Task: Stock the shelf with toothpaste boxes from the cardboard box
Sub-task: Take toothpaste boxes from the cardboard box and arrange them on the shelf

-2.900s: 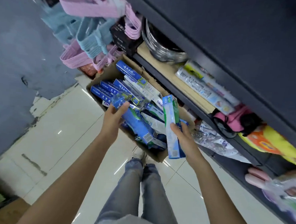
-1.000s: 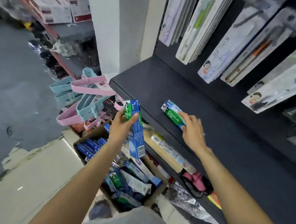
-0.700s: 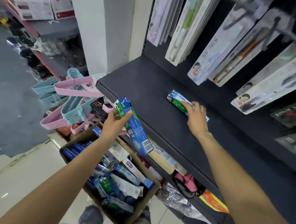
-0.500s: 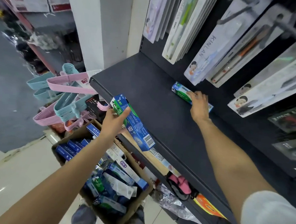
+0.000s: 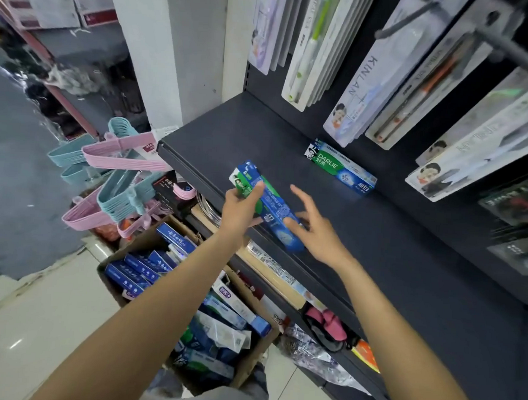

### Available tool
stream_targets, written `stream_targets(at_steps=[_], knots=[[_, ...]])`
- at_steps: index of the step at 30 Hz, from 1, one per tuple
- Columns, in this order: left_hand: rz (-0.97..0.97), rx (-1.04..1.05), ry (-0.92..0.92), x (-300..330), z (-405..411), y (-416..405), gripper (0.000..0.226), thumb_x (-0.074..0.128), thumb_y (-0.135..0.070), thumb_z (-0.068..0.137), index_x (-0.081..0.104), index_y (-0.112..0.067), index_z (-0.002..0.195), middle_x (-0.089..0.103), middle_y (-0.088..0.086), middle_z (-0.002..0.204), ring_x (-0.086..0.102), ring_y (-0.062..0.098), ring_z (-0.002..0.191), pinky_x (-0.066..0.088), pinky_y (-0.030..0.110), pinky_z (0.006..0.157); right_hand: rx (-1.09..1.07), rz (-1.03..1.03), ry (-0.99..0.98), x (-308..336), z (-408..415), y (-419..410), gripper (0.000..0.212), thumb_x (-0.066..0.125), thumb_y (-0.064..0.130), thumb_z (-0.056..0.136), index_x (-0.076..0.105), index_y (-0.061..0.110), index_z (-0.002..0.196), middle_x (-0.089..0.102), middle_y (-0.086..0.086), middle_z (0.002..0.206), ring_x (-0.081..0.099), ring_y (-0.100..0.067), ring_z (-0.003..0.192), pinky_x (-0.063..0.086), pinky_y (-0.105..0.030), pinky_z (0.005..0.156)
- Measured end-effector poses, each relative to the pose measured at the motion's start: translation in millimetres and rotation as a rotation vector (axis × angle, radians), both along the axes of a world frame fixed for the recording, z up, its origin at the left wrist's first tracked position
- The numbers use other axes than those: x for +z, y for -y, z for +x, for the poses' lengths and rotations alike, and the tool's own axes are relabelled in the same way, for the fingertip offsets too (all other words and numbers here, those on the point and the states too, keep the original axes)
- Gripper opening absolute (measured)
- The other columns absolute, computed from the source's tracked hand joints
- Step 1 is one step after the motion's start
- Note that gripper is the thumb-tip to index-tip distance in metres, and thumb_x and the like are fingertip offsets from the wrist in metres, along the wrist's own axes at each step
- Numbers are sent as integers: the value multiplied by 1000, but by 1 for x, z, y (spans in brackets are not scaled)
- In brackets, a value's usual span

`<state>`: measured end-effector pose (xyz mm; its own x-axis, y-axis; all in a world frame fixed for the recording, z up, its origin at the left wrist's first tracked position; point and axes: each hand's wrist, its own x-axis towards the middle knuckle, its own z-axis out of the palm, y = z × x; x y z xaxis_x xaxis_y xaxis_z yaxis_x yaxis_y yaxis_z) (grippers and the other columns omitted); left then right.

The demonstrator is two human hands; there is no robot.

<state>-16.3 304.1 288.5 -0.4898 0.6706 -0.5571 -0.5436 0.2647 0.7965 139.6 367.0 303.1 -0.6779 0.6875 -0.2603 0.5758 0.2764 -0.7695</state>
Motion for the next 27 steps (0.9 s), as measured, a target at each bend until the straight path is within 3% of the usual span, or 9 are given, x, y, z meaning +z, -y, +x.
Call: stream_targets(at_steps=[2, 4, 7, 10, 12, 15, 18, 21, 27], knots=[[37, 4, 12, -3, 4, -9, 39, 61, -37, 90, 40, -15, 114, 58, 5, 113, 63, 13, 93, 57, 32, 79, -14, 67, 25, 6, 2, -16, 57, 52, 38, 94, 20, 56, 138, 58, 4, 118, 56, -17, 114, 44, -37, 99], [31, 0, -39, -8, 7, -18, 38, 59, -37, 91, 40, -13, 113, 59, 8, 116, 64, 18, 99, 58, 32, 77, 85, 92, 109, 9, 3, -28, 63, 56, 42, 91, 17, 56, 138, 55, 1, 131, 50, -13, 122, 43, -40, 100], [21, -31, -109, -10, 11, -28, 37, 54, -38, 94, 41, -10, 114, 60, 10, 114, 65, 17, 95, 58, 30, 72, 180, 332, 213, 3, 3, -34, 67, 61, 25, 89, 23, 49, 138, 54, 2, 127, 55, -16, 112, 48, -43, 91], [45, -119, -141, -11, 8, -30, 37, 49, -38, 96, 45, -10, 120, 59, 7, 118, 62, 14, 96, 53, 28, 83, 117, 325, 104, -3, 3, -47, 58, 60, 12, 88, 37, 41, 133, 57, 5, 121, 56, -8, 99, 47, -27, 83], [-27, -289, -447, -18, 0, -23, 42, 48, -39, 96, 46, -13, 129, 59, 0, 122, 57, 14, 106, 44, 28, 92, 41, 226, 48, -7, 5, -59, 55, 60, 6, 87, 44, 35, 131, 59, 12, 114, 54, 7, 87, 41, -7, 74], [-202, -526, -1090, -39, -14, -5, 52, 57, -33, 91, 42, -17, 137, 53, -1, 134, 43, 22, 126, 35, 36, 105, -45, 194, 42, -14, 9, -81, 55, 59, -2, 84, 48, 30, 128, 59, 14, 107, 54, 16, 84, 37, -1, 72], [-335, -693, -1320, -51, -19, 7, 60, 54, -42, 90, 35, -21, 143, 37, -5, 147, 26, 19, 138, 19, 42, 115, -61, 195, 89, -19, 6, -103, 55, 58, -3, 84, 48, 29, 129, 59, 6, 122, 58, -8, 107, 40, -17, 86], [-397, -802, -1407, -56, -18, 8, 62, 46, -47, 93, 27, -22, 147, 26, -8, 152, 18, 15, 142, 11, 47, 118, -57, 438, 246, -28, 1, -129, 55, 58, -1, 85, 49, 29, 130, 58, -7, 124, 53, -26, 111, 42, -30, 89], [-396, -748, -1408, -52, -21, 3, 56, 41, -50, 94, 39, -21, 142, 37, -7, 148, 30, 15, 138, 14, 44, 118, -146, 610, 224, -22, -18, -133, 55, 64, 0, 80, 50, 16, 131, 57, -13, 127, 51, -33, 116, 42, -41, 98]])
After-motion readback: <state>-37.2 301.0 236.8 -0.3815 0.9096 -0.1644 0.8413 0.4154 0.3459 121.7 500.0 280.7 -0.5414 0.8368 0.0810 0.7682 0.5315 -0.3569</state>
